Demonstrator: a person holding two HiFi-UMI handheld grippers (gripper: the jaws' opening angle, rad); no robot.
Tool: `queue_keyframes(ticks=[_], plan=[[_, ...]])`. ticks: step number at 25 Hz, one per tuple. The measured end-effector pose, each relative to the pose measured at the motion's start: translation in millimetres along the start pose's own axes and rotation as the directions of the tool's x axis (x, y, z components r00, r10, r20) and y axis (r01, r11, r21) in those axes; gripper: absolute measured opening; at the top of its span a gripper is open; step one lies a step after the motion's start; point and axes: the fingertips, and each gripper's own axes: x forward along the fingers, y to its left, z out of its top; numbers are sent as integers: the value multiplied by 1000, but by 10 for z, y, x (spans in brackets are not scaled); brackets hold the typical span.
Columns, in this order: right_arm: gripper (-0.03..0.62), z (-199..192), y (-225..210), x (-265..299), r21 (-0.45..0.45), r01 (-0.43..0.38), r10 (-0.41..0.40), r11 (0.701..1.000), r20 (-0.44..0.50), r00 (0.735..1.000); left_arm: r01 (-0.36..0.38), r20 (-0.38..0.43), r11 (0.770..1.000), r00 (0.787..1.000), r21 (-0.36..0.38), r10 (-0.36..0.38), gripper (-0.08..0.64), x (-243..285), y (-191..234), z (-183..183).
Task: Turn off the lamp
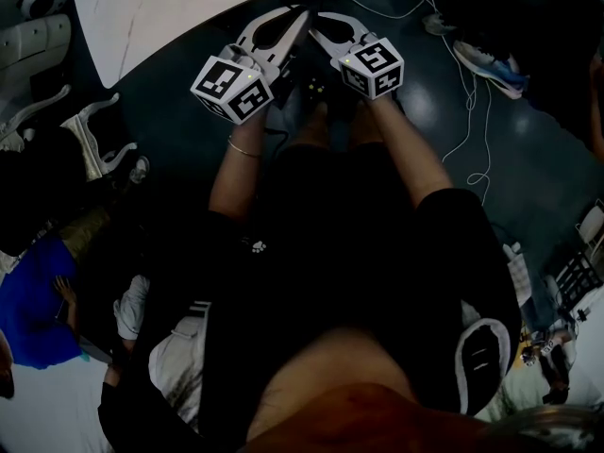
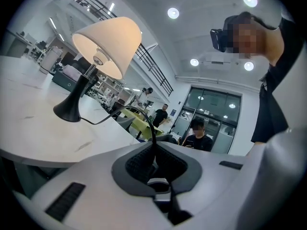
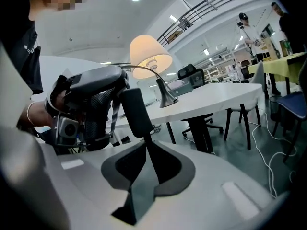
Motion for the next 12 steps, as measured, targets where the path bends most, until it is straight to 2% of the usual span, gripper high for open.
queue_keyframes(ticks=[3,7,12], plan=[[19,-34,76,-17,-16,-46,46,999,-18,999,-6,7,1000,1000,16,6,21,11,26,1],[14,-101,154,-71,-11,-111,110,994,-40,993,8,2,998,1000,61,-9,21,44,33,-25],[12,-162,209,-160,45,-187,189,981,-42,981,57,-22,992,998,115,-55,21,109,-6,-94]])
